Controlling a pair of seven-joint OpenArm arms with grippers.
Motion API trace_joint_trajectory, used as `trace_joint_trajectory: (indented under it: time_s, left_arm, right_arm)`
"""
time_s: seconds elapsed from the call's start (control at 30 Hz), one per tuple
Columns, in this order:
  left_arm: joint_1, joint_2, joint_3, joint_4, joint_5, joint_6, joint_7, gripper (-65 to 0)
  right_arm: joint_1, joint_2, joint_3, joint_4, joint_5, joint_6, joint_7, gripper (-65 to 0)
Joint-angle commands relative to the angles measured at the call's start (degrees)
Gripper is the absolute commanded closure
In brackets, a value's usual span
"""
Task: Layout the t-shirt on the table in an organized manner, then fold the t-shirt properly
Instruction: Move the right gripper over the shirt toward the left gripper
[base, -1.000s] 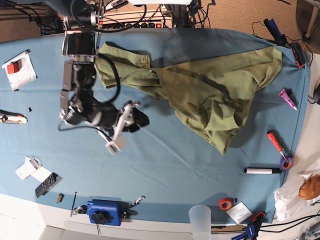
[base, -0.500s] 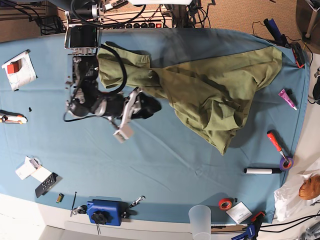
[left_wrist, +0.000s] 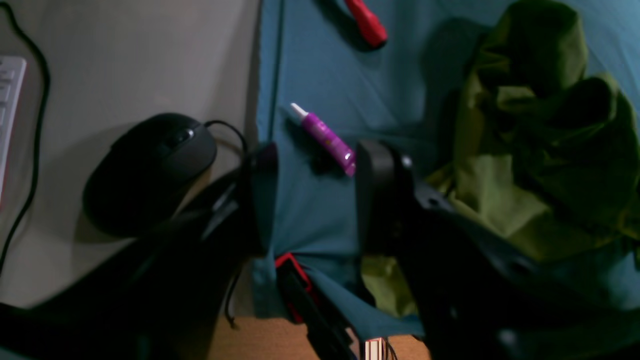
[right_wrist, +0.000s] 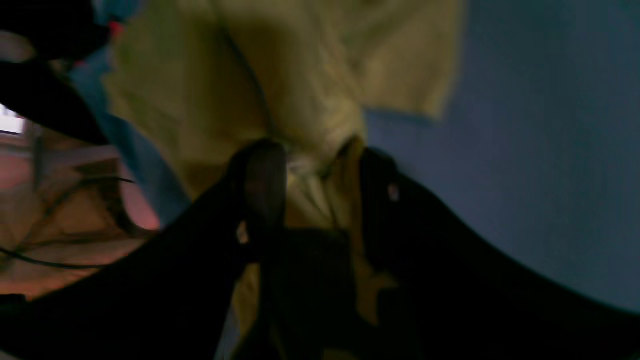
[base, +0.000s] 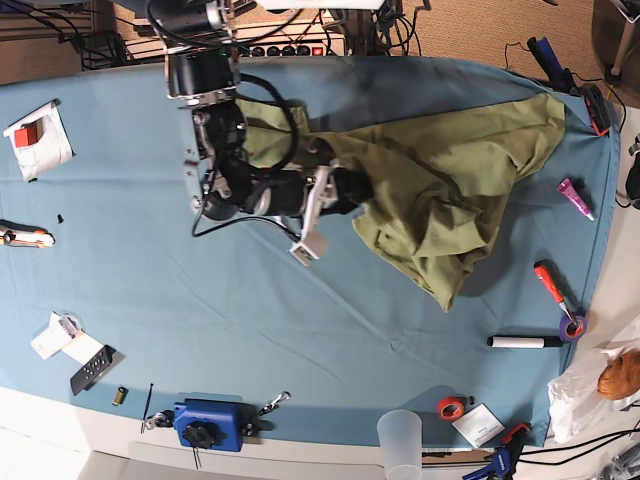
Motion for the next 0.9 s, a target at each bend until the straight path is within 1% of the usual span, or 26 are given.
trace_joint_trajectory:
  time_s: [0.0, 0.13, 0.3, 0.4, 0.5, 0.57, 0.63, 0.67, 0.7, 0.8, 0.83, 0.87]
  left_arm:
    - [-0.3, -1.4, -0.4, 0.7, -1.1, -0.2, -1.2, -26.2]
    - [-0.2, -1.4, -0.4, 0.7, -1.1, -0.2, -1.2, -26.2]
    - [-0.3, -1.0, -0.4, 0.7, -1.1, -0.2, -1.2, -26.2]
    - [-0.3, 0.9, -0.4, 0.7, -1.3, -0.2, -1.2, -26.2]
    - [-0.3, 3.9, -0.4, 0.7, -2.4, -0.5, -1.2, -26.2]
    - [-0.3, 5.9, -0.4, 0.7, -2.6, -3.3, -1.2, -26.1]
    - [-0.3, 7.9, -0.4, 0.7, -2.6, -4.1, -1.2, -26.1]
    - [-0.3, 8.8, -0.4, 0.7, -2.6, -4.1, -1.2, -26.0]
    - [-0.3, 9.5, -0.4, 0.7, -2.6, -4.1, -1.2, -26.0]
    - [-0.3, 11.0, -0.4, 0.7, -2.6, -4.1, -1.2, -26.0]
    - [-0.3, 11.2, -0.4, 0.7, -2.6, -4.1, -1.2, -26.0]
    - [-0.3, 11.3, -0.4, 0.7, -2.6, -4.1, -1.2, -26.0]
  right_arm:
    - [1.7, -0.5, 0.0, 0.9, 2.1, 0.5, 0.9, -25.1]
    - [3.2, -1.4, -0.2, 0.9, 2.1, 0.5, 0.3, -25.1]
    - [5.2, -1.5, -0.2, 0.9, 2.1, 0.5, 0.3, -25.1]
    - [5.9, -1.8, -0.2, 0.9, 2.0, 0.5, 0.1, -25.1]
    - [6.0, -2.6, -0.5, 0.9, 2.0, 0.5, -0.4, -25.1]
    - [6.0, -3.0, -1.5, 0.9, 1.8, 0.5, -1.0, -25.1]
    - [6.0, -3.0, -3.3, 0.9, 1.8, 0.5, -1.0, -24.8]
    - [6.0, -3.0, -4.3, 0.9, 1.8, 0.5, -1.0, -23.2]
    - [6.0, -3.0, -5.3, 0.9, 1.8, 0.5, -1.0, -19.1]
    - [6.0, -3.0, -7.7, 0.9, 1.7, 0.5, -0.9, -1.6]
    - [6.0, -3.0, -8.0, 0.9, 1.4, 0.5, -0.9, 0.0]
    - [6.0, -3.1, -8.1, 0.9, 1.0, 0.5, -0.7, 0.0]
